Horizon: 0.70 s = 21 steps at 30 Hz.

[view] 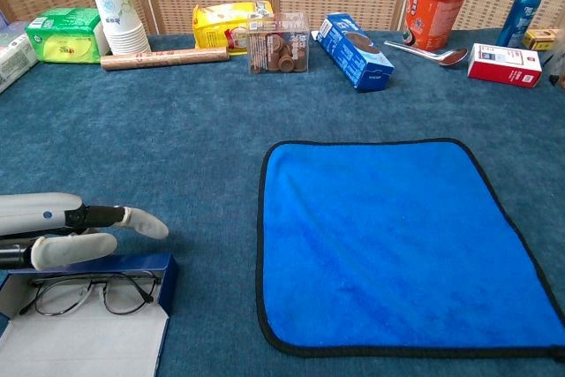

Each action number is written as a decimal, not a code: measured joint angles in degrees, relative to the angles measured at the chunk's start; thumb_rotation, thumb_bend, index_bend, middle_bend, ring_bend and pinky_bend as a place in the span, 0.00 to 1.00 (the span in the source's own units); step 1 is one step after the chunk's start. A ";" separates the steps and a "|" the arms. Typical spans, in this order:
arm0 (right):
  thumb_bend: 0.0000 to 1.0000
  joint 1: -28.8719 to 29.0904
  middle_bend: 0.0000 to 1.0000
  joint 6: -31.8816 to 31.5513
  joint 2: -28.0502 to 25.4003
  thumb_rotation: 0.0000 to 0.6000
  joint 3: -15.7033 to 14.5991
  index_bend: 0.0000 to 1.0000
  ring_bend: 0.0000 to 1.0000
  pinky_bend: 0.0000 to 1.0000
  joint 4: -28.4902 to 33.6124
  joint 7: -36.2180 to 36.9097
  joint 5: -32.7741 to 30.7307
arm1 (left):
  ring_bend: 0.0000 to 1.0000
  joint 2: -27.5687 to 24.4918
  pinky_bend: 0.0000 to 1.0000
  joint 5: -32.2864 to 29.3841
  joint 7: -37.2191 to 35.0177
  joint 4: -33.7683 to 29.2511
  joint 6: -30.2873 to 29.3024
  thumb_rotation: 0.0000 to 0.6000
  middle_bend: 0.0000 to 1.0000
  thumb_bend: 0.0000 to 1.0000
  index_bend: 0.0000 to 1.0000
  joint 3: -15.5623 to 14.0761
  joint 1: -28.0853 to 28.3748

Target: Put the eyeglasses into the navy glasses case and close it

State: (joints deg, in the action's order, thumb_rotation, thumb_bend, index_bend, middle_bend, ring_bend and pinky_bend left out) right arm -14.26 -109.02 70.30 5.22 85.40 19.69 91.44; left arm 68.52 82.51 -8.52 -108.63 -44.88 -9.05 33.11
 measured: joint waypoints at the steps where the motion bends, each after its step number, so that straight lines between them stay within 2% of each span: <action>1: 0.36 0.01 0.12 0.00 0.02 0.57 -0.02 0.01 0.00 0.11 -0.06 0.06 0.03 | 0.00 -0.07 0.21 0.13 -0.10 0.01 -0.16 0.07 0.07 0.36 0.11 -0.13 -0.19; 21: 0.36 -0.77 0.12 -1.05 0.23 0.57 -0.27 0.01 0.00 0.11 -1.08 1.35 -0.15 | 0.00 -0.04 0.21 1.60 -0.01 -0.50 0.23 0.07 0.07 0.36 0.11 -0.77 -0.53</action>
State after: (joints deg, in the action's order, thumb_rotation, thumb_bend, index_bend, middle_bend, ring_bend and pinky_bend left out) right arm -15.03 -110.07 70.53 4.95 84.33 21.03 91.29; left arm 68.47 84.10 -8.52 -109.13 -44.65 -9.82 32.58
